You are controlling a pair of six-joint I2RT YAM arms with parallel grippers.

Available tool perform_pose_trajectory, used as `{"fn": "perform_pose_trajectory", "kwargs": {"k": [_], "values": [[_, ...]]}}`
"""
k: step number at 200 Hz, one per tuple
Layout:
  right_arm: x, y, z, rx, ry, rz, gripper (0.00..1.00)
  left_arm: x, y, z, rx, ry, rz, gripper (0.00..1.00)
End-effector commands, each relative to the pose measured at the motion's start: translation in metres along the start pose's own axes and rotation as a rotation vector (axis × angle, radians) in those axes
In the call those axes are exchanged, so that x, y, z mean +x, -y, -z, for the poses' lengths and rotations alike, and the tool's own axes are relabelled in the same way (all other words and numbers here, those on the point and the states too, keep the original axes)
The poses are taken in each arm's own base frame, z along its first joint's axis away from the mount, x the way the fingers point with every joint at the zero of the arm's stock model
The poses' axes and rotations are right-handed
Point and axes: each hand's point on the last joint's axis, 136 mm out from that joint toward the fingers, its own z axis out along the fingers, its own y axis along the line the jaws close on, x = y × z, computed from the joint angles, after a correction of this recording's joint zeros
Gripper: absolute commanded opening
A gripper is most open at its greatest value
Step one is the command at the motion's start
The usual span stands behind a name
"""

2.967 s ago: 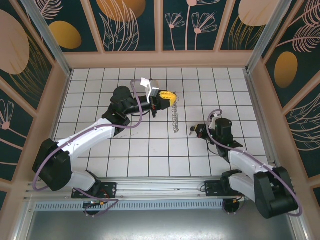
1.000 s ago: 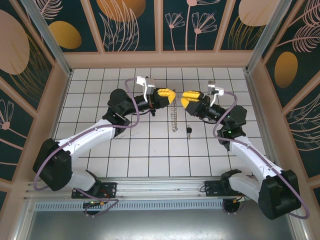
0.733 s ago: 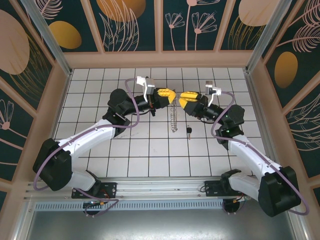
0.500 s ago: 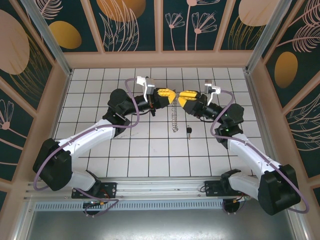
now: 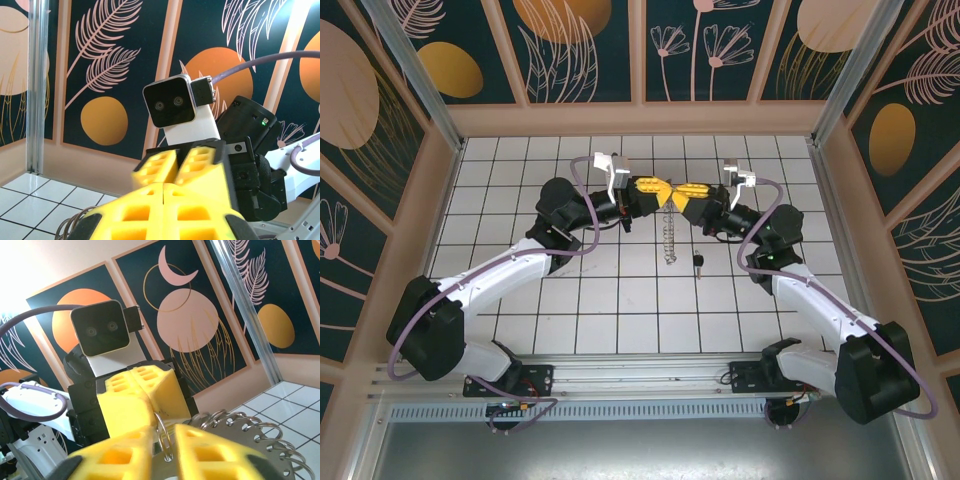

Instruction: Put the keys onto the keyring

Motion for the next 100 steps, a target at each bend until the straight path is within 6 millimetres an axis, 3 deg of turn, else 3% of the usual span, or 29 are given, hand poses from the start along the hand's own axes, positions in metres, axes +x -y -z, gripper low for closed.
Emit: {"fn": "perform_pose_trajectory", "kwargs": {"k": [1,5,53,100], "values": [[-0.013,-0.018,-0.003,-0.060,0.018,0.067,0.03,-0.018,0.011,-0.003,0.042,0.058,-0.044,0.00],[-0.013,-0.018,-0.003,-0.059,0.018,0.069,0.00,-0.018,0.011,-0.003,0.042,0.058,-0.045,0.00],[-0.013,-0.013,-0.006,-0.012,-0.032,0.117,0.00,-0.019,0.004,-0.003,-0.015,0.024,-0.068,0.00],[-0.017,0.001,-0.005,0.062,-0.120,0.189,0.00,-0.018,-0.003,0.002,-0.090,-0.156,-0.192,0.26]]}}
